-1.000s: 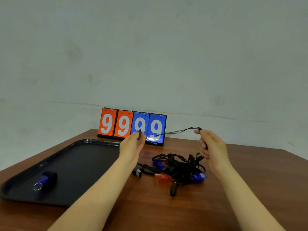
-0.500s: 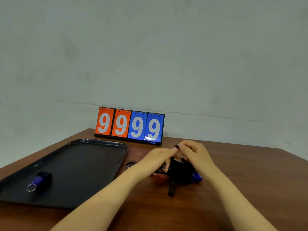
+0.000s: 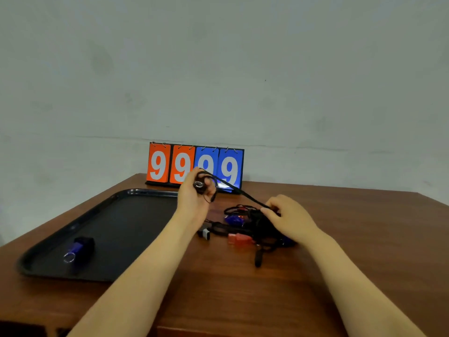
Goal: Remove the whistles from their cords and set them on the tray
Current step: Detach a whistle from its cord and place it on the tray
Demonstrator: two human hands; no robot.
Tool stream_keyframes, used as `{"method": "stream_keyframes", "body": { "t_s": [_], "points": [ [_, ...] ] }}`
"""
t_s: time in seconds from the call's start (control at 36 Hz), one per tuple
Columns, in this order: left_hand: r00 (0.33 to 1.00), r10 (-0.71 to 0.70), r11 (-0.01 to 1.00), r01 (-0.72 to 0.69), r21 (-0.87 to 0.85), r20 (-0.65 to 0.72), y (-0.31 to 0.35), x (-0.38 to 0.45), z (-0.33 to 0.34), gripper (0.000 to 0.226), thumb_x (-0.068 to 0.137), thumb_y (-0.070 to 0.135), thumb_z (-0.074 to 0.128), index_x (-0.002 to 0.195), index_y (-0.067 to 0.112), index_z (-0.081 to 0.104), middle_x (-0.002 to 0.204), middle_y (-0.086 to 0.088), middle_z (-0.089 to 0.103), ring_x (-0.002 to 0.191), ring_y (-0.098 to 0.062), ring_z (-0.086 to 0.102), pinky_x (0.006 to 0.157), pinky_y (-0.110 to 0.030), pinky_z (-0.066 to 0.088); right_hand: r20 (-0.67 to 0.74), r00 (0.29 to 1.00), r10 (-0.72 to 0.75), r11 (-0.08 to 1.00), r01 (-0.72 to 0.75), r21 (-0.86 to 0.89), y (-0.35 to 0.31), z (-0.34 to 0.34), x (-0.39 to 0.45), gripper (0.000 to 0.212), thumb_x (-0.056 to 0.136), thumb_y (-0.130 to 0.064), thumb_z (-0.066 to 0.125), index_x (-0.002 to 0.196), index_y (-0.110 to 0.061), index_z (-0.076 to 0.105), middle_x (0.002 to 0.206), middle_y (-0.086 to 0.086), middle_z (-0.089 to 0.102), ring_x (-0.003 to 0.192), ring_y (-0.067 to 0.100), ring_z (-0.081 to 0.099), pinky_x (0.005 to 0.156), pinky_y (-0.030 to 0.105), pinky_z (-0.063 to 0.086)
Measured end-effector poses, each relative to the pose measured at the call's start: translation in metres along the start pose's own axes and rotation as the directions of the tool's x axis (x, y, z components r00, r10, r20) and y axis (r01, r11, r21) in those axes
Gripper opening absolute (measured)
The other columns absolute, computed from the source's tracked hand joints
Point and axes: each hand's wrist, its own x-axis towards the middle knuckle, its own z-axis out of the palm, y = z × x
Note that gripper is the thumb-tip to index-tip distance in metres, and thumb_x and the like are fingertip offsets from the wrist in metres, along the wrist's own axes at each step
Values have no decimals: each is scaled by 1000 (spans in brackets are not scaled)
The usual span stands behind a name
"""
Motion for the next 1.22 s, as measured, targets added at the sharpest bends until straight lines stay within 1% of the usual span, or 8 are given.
{"method": "stream_keyframes", "body": {
  "t_s": [0.17, 0.31, 0.5, 0.67, 0.78, 1.03, 1.14, 1.22],
  "points": [
    [991, 100, 985, -111, -131, -92, 15, 9, -5, 20, 98, 25, 51, 80, 17, 55, 62, 7, 57, 51, -3, 53, 67, -21, 47, -64, 993, 101, 993, -97, 70, 5, -3, 2, 14, 95, -29, 50, 89, -24, 61, 95, -8, 59, 87, 11, 56, 77, 30, 49],
    [983, 137, 972, -109, 208, -126, 12, 9, -5, 20, 98, 25, 51, 81, 15, 56, 53, 6, 55, 47, -5, 51, 43, -15, 41, 6, 997, 74, 978, -74, 197, -15, 5, -1, 11, 94, -33, 52, 94, -28, 61, 100, -11, 59, 90, 6, 56, 83, 29, 49],
    [992, 128, 758, -86, 647, -17, 0, 10, -5, 47, 99, 39, 44, 57, 19, 49, 55, 6, 51, 55, -11, 45, 58, -25, 34, 98, 995, -25, 984, 7, 178, -38, 33, -5, 49, 89, -57, 53, 130, -30, 52, 122, -10, 52, 114, 8, 45, 96, 29, 42],
    [980, 186, 670, -76, 739, -67, 3, 15, -8, 42, 95, 27, 44, 54, 18, 43, 57, 3, 42, 55, -12, 37, 56, -25, 31, 54, 998, -10, 980, -1, 198, -39, 35, 6, 26, 95, -41, 52, 90, -22, 69, 91, -4, 62, 90, 12, 55, 79, 31, 46],
    [948, 232, 806, -61, 588, -219, 7, 21, -17, 38, 97, 27, 44, 60, 19, 45, 64, 1, 46, 55, -12, 40, 57, -24, 36, 13, 988, 153, 816, -134, 562, -33, 14, 5, 39, 96, -34, 53, 60, -19, 50, 58, -6, 48, 54, 7, 43, 58, 27, 35],
    [857, 344, 873, -141, 466, -384, 13, 28, -24, 29, 97, 25, 45, 68, 19, 47, 69, 4, 49, 57, -8, 43, 52, -19, 36, -137, 877, 460, 508, -134, 851, -18, -19, 5, 28, 98, -30, 50, 87, -15, 70, 93, 4, 71, 89, 13, 64, 71, 21, 46],
    [854, 413, 769, -142, 623, -316, 9, 29, -20, 27, 96, 21, 45, 69, 16, 46, 68, 2, 48, 61, -8, 46, 55, -21, 36, -47, 849, 526, 231, -89, 969, -18, -26, 2, 27, 98, -30, 51, 85, -14, 69, 92, 11, 72, 94, 27, 67, 89, 44, 52],
    [862, 491, 529, -181, 829, -125, 3, 28, -24, 26, 99, 23, 42, 82, 7, 53, 72, -2, 49, 67, -12, 46, 56, -23, 35, -41, 863, 503, 272, -113, 956, -20, -26, 2, 28, 99, -31, 49, 83, -16, 67, 92, 9, 71, 94, 26, 67, 88, 45, 54]
  ]
}}
